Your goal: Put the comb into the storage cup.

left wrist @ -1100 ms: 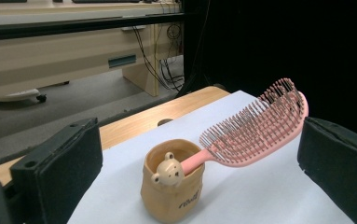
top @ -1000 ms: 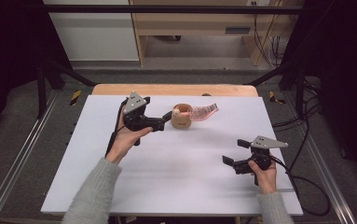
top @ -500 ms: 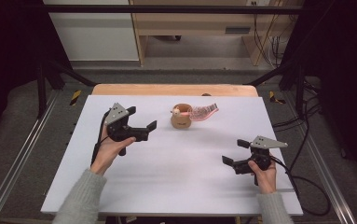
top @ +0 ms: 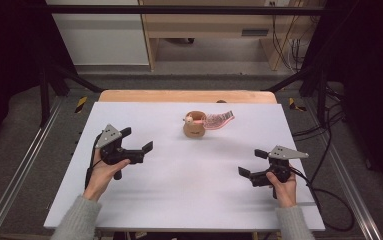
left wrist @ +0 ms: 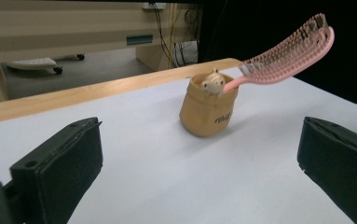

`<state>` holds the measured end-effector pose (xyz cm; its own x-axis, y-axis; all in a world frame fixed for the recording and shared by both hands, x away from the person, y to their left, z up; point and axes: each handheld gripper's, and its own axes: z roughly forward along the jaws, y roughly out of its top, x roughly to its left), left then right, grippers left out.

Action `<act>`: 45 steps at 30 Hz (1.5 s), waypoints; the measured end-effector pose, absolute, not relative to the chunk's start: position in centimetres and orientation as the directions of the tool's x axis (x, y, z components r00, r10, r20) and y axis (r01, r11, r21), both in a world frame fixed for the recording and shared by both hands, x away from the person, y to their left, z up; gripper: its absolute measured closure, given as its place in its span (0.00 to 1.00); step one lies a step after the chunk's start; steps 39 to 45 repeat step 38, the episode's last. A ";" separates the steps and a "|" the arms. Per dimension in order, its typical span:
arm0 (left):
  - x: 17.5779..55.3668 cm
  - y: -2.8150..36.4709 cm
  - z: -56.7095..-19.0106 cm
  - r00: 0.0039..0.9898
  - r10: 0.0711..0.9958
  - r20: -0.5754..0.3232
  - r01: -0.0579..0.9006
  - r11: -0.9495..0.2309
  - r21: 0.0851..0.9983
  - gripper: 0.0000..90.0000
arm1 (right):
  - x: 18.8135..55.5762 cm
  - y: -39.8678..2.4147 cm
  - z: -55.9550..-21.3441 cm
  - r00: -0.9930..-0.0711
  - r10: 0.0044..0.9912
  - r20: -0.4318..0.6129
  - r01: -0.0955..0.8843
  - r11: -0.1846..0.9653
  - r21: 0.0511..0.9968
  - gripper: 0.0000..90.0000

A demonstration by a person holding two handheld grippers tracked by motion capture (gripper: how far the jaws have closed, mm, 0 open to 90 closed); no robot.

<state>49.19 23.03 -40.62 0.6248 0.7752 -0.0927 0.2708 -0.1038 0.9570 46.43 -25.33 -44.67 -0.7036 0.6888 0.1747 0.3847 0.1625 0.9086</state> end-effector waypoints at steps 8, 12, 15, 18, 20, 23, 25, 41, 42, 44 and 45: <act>47.9 25.4 -42.2 0.605 0.788 -0.113 0.293 -0.088 0.952 0.00 | 46.4 -25.3 -44.7 -0.703 0.689 0.174 0.387 0.166 0.907 0.00; 47.4 26.4 -43.1 0.592 0.797 -0.119 0.306 -0.085 0.948 0.00 | 46.4 -25.3 -44.8 -0.702 0.691 0.172 0.387 0.167 0.907 0.00; 47.1 27.0 -43.7 0.584 0.803 -0.119 0.317 -0.091 0.944 0.00 | 46.4 -25.3 -44.8 -0.704 0.690 0.169 0.385 0.172 0.907 0.00; 46.8 27.5 -44.2 0.580 0.807 -0.112 0.325 -0.102 0.940 0.00 | 46.4 -25.3 -44.8 -0.703 0.690 0.170 0.386 0.170 0.907 0.00; 46.7 27.9 -44.5 0.578 0.807 -0.118 0.332 -0.100 0.938 0.00 | 46.4 -25.3 -44.8 -0.702 0.691 0.171 0.387 0.169 0.907 0.00; 46.5 28.3 -44.8 0.573 0.811 -0.118 0.336 -0.101 0.936 0.00 | 46.4 -25.4 -44.8 -0.700 0.692 0.175 0.390 0.166 0.906 0.00; 46.3 28.6 -45.0 0.572 0.811 -0.120 0.340 -0.101 0.935 0.01 | 46.4 -25.4 -44.8 -0.702 0.691 0.175 0.389 0.165 0.906 0.00; 46.0 29.3 -46.1 0.561 0.820 -0.111 0.361 -0.122 0.925 0.00 | 46.4 -25.4 -45.2 -0.702 0.690 0.175 0.393 0.171 0.903 0.00; 46.0 29.3 -46.1 0.561 0.820 -0.111 0.361 -0.122 0.925 0.00 | 46.4 -25.4 -45.2 -0.702 0.690 0.175 0.393 0.171 0.903 0.00; 46.0 29.3 -46.1 0.561 0.820 -0.111 0.361 -0.122 0.925 0.00 | 46.4 -25.4 -45.2 -0.702 0.690 0.175 0.393 0.171 0.903 0.00; 46.0 29.3 -46.1 0.561 0.820 -0.111 0.361 -0.122 0.925 0.00 | 46.4 -25.4 -45.2 -0.702 0.690 0.175 0.393 0.171 0.903 0.00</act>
